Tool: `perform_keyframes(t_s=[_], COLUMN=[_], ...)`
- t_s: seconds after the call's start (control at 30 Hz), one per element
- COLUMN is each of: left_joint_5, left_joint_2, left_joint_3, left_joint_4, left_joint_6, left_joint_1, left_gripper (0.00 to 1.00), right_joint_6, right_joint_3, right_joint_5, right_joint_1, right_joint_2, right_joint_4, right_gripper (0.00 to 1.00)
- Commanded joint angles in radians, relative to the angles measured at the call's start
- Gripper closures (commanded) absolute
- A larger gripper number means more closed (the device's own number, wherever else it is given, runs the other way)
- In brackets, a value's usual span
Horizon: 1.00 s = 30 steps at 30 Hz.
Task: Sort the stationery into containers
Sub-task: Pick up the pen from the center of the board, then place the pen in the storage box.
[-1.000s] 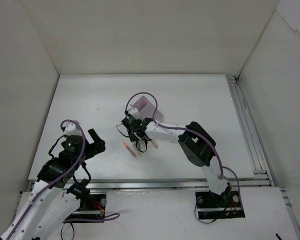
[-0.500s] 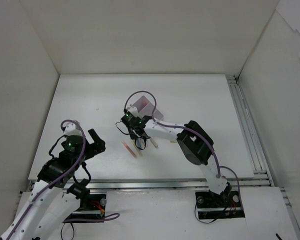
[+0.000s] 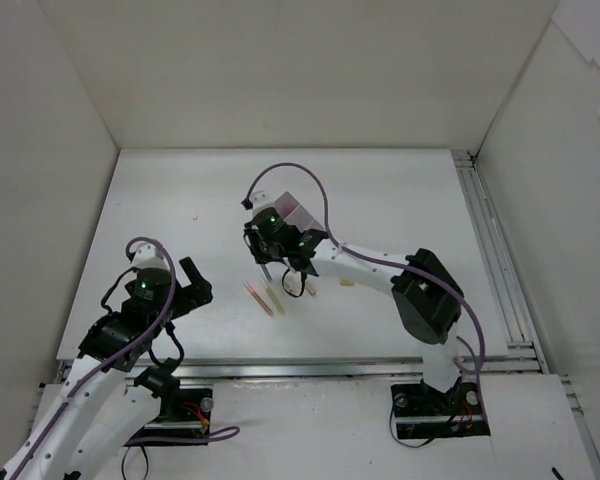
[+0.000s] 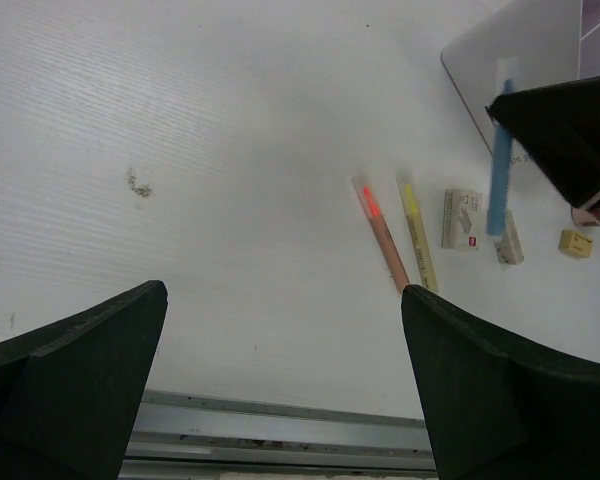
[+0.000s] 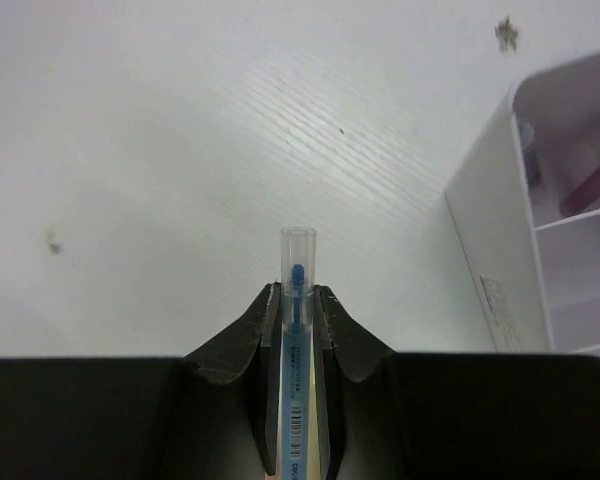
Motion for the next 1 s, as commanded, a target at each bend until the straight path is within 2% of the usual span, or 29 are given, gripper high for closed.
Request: perform_keyframes(t_s=[0.0, 0.03, 0.1, 0.13, 0.2, 0.23, 0.33, 0.43, 0.57, 0.97], left_joint_5=[-0.003, -0.003, -0.003, -0.003, -0.004, -0.006, -0.014, -0.03, -0.04, -0.035], left_joint_2=[0.026, 0.029, 0.039, 0.045, 0.049, 0.052, 0.064, 0.075, 0.084, 0.202], left_joint_3=[0.032, 0.038, 0.042, 0.047, 0.05, 0.052, 0.065, 0.081, 0.093, 0.124], left_joint_4=[0.048, 0.044, 0.044, 0.045, 0.051, 0.056, 0.053, 0.044, 0.05, 0.096], left_joint_6=[0.022, 0.025, 0.028, 0.03, 0.033, 0.031, 0.031, 0.03, 0.033, 0.038], left_joint_1=[-0.003, -0.003, -0.003, -0.003, -0.003, -0.003, -0.003, -0.003, -0.003, -0.012], left_gripper=[0.0, 0.0, 0.0, 0.0, 0.0, 0.0, 0.0, 0.0, 0.0, 0.0], right_joint_6=[-0.092, -0.104, -0.135, -0.148, -0.136, -0.089, 0.018, 0.081, 0.026, 0.135], right_joint_3=[-0.137, -0.17, -0.247, -0.281, -0.299, -0.29, -0.229, -0.179, -0.184, -0.145], right_joint_5=[-0.176, -0.219, -0.331, -0.376, -0.504, -0.547, -0.692, -0.757, -0.742, -0.779], right_joint_1=[-0.049, -0.06, -0.119, -0.141, -0.211, -0.234, -0.317, -0.373, -0.394, -0.439], right_joint_2=[-0.21, -0.232, -0.261, -0.261, -0.241, -0.206, -0.118, -0.05, -0.031, 0.116], right_joint_4=[0.416, 0.556, 0.702, 0.841, 0.985, 1.112, 1.291, 1.402, 1.429, 1.643], right_gripper=[1.0, 1.0, 1.0, 1.0, 1.0, 1.0, 1.0, 1.0, 1.0, 1.0])
